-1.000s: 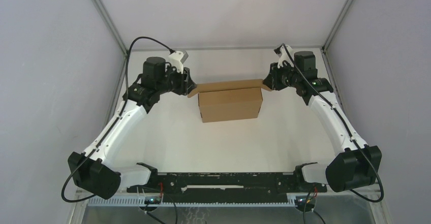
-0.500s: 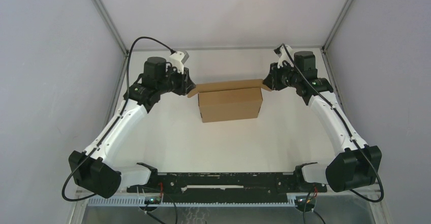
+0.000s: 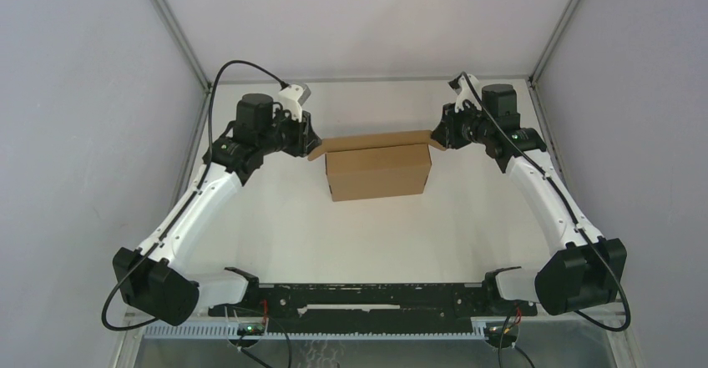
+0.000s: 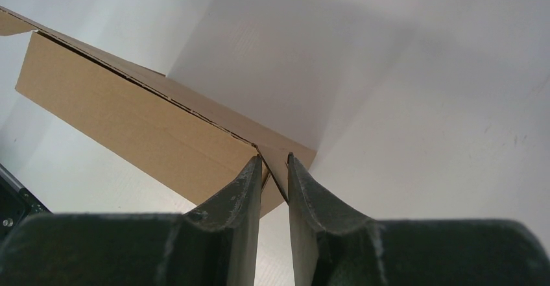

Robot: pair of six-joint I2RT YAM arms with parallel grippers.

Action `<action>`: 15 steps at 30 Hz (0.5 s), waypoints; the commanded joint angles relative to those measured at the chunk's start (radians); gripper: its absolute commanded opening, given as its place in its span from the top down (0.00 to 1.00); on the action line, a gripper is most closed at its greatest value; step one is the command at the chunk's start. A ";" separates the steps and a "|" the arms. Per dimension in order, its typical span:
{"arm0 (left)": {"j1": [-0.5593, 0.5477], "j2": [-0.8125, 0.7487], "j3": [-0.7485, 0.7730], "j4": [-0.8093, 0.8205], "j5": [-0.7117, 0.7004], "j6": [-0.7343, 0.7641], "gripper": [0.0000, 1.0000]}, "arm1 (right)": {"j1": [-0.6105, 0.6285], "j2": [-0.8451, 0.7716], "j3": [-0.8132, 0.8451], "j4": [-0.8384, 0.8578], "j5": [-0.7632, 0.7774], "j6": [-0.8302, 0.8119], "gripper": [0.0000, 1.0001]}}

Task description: Fold the paper box

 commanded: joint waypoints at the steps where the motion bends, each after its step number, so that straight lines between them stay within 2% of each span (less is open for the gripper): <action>1: -0.006 -0.005 0.028 0.001 0.020 0.023 0.66 | 0.007 -0.001 0.007 0.031 -0.008 -0.015 0.71; 4: -0.006 -0.004 0.024 0.000 0.018 0.025 0.65 | 0.007 -0.001 0.008 0.030 -0.009 -0.014 0.71; 9: -0.006 -0.007 0.023 -0.009 0.011 0.031 0.57 | 0.007 -0.001 0.008 0.030 -0.009 -0.015 0.71; 15: -0.006 -0.001 0.020 -0.010 0.017 0.030 0.60 | 0.009 0.002 0.008 0.030 -0.010 -0.015 0.71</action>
